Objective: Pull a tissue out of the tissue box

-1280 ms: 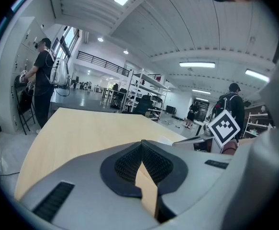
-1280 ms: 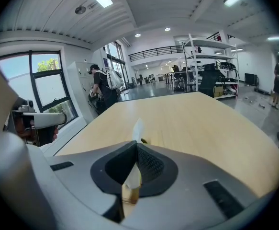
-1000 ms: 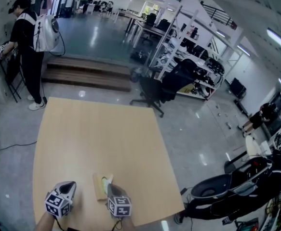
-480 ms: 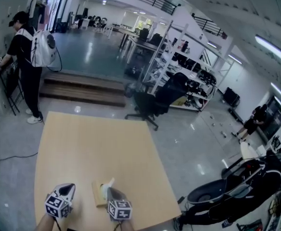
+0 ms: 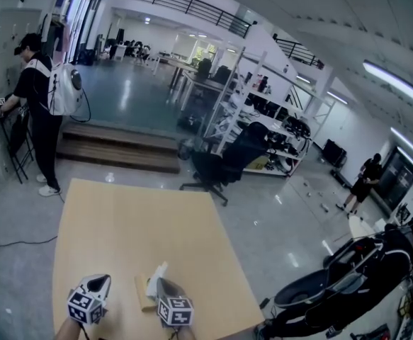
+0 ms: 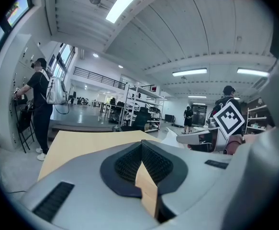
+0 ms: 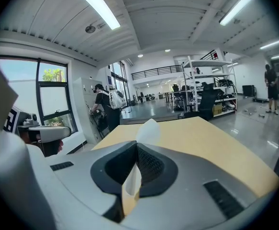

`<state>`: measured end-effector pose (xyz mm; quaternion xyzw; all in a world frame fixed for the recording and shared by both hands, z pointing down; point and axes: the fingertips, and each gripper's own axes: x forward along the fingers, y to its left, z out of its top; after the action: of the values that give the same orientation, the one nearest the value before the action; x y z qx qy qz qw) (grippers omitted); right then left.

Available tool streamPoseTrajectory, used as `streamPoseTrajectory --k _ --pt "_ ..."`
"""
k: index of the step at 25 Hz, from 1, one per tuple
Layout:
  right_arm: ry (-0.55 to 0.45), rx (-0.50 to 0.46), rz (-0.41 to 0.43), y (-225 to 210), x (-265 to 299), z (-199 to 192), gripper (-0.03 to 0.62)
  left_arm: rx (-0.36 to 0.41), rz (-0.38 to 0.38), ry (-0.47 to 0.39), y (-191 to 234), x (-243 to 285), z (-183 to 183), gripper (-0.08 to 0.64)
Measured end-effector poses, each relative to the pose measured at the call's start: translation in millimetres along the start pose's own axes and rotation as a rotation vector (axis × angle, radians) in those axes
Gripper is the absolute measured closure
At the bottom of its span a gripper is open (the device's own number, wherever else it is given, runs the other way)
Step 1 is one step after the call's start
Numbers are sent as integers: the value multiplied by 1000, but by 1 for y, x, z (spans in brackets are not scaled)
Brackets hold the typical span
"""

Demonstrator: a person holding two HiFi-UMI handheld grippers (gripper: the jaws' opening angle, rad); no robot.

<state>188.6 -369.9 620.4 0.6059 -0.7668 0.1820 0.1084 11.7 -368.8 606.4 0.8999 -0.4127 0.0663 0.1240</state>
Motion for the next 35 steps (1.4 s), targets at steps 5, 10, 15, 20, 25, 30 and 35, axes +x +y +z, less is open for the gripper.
streamPoseTrajectory --k 5,10,15,20,25,30,35 --pt "-41 2 1 8 -20 9 591 7 -1 -17 -3 -11 9 552" --pt "-105 3 -6 11 -52 24 591 22 -6 -51 -14 -22 24 552" --pt "-161 -2 -20 16 -77 33 591 49 -24 -91 -24 -28 37 552" --pt "-198 -7 -30 30 -106 36 591 79 -45 -136 -37 -48 54 552" --pt "-221 14 -41 50 -132 32 591 110 -69 -174 -45 -79 69 552" --pt "-239 4 -48 69 -158 23 591 112 -84 -190 -55 -105 70 552" --pt "-261 8 -59 89 -184 16 591 122 -93 -193 -62 -133 64 552"
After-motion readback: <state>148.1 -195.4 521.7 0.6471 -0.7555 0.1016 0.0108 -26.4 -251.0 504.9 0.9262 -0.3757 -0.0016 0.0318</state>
